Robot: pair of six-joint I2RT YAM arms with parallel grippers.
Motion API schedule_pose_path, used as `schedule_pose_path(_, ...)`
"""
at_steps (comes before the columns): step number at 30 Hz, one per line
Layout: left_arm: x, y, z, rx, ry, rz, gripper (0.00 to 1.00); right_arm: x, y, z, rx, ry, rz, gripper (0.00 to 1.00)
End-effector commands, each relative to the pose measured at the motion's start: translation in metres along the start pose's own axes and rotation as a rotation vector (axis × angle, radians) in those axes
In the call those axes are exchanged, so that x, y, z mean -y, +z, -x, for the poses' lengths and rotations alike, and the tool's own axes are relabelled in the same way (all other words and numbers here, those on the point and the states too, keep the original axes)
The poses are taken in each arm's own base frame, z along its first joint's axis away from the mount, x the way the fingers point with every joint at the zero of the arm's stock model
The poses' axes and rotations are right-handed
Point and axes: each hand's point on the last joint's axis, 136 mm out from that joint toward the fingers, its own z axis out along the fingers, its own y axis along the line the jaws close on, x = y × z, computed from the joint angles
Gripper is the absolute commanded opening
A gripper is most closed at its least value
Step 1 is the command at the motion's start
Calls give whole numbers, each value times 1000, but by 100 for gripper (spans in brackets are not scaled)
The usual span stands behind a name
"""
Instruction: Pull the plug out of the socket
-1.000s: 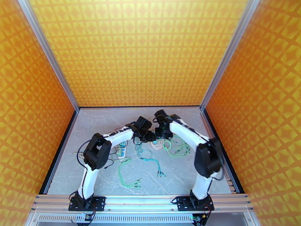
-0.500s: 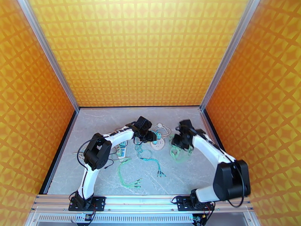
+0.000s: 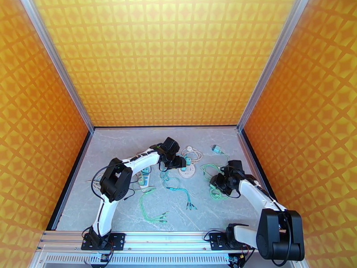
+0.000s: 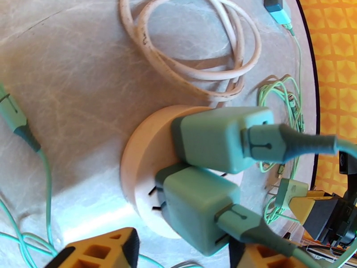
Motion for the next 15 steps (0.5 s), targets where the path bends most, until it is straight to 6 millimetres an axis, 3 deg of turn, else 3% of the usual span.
schedule_pose_path(1,-7,-9,-23,-64,13,73,62,-5,-9,6,38,-9,15,69)
schedule_pose_path(3,-3,-13,-24,-57,27,72,63,-2,-19,12,73,-19,-25,78)
schedule_pose_path(5,1,-16,-24,-45,50,77,63,-1,-32,20,116,-40,-61,80)
schedule_pose_path(10,8,-18,-24,-10,117,115,63,-11,-64,41,223,-113,-90,81)
schedule_pose_path(15,10,-15,-16,39,161,179,64,-29,-85,57,276,-161,-65,80)
